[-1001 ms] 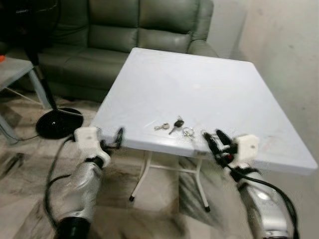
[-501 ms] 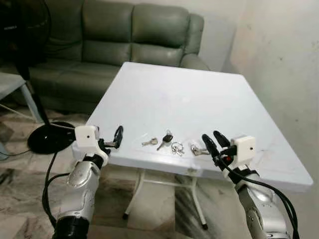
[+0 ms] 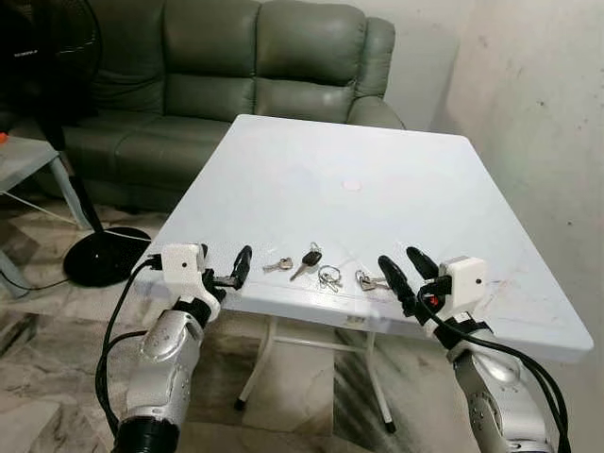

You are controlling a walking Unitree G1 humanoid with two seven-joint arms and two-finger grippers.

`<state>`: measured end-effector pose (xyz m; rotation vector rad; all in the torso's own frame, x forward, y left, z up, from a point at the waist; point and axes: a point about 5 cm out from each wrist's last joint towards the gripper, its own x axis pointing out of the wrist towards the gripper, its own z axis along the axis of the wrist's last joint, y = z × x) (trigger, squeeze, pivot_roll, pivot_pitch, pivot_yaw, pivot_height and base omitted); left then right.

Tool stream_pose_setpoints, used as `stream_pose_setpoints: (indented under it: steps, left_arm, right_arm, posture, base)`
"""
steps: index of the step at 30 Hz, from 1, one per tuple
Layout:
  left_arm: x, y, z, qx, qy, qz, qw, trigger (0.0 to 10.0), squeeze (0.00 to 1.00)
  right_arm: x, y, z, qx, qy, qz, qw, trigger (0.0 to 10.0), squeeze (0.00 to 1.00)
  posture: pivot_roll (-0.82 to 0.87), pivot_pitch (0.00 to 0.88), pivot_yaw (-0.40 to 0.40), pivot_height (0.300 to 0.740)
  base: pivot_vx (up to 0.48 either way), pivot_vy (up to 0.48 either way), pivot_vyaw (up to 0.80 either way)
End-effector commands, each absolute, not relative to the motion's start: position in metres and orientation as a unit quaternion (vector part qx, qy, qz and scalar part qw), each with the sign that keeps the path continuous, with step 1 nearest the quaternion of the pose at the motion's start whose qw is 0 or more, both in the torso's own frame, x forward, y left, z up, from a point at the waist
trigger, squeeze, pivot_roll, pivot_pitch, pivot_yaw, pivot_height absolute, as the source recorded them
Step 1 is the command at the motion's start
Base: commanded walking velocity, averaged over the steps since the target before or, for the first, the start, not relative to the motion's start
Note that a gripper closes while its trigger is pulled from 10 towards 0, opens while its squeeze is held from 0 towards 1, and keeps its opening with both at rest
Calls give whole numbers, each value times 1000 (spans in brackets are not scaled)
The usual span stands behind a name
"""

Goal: Hang keys on a hook

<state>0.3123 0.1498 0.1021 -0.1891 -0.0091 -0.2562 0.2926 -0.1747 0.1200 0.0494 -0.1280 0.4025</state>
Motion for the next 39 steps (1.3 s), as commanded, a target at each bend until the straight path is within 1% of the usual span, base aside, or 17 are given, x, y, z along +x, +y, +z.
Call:
stream_pose_setpoints:
  steps: [1,5,10,11,13,14,21,25,30,34,39]
  left_arm:
    - [309,142,102,-84,0,-149,985,10000,0]
    - [306,137,99,-86,6,-160,983,10000,0]
    - [295,123,97,-84,14,-196,977,10000,0]
    - [292,120,98,-82,14,-204,975,10000,0]
    - [289,117,98,-84,14,-212,974,10000,0]
    - [285,114,98,-83,16,-217,972,10000,0]
    - [274,106,99,-87,22,-233,968,10000,0]
    - [267,98,100,-90,27,-246,965,10000,0]
    - [265,95,100,-92,31,-250,963,10000,0]
    - [263,95,101,-95,34,-248,963,10000,0]
    - [262,94,101,-95,37,-249,963,10000,0]
  right_arm:
    - [296,-179,124,16,-66,203,977,10000,1000]
    - [298,-180,126,8,-65,210,976,10000,1000]
    - [309,-181,128,-12,-41,226,973,10000,1000]
    - [313,-180,129,-25,-29,244,969,10000,0]
    - [316,-178,128,-26,-16,260,965,10000,0]
    - [319,-175,127,-43,-5,279,959,10000,0]
    - [325,-169,120,-61,30,323,944,10000,0]
    - [329,-163,114,-43,58,348,935,10000,0]
    - [334,-157,111,-35,70,347,935,10000,0]
    - [343,-149,107,-11,87,328,941,10000,0]
    - [349,-147,108,-2,88,314,945,10000,0]
  posture:
    - [-2,0,-63,740]
    - [-2,0,-67,740]
    - [4,0,-75,740]
    - [9,7,-80,740]
    - [12,15,-83,740]
    - [17,28,-86,740]
    - [24,50,-92,740]
    - [29,62,-100,740]
    - [32,66,-103,740]
    - [35,70,-105,740]
    - [39,72,-106,740]
  base:
    - [0,0,0]
    - [0,0,0]
    - [0,0,0]
    - [0,0,0]
    - [0,0,0]
    - [0,0,0]
    - [0,0,0]
    - [0,0,0]
    - [0,0,0]
    - [0,0,0]
    - [0,0,0]
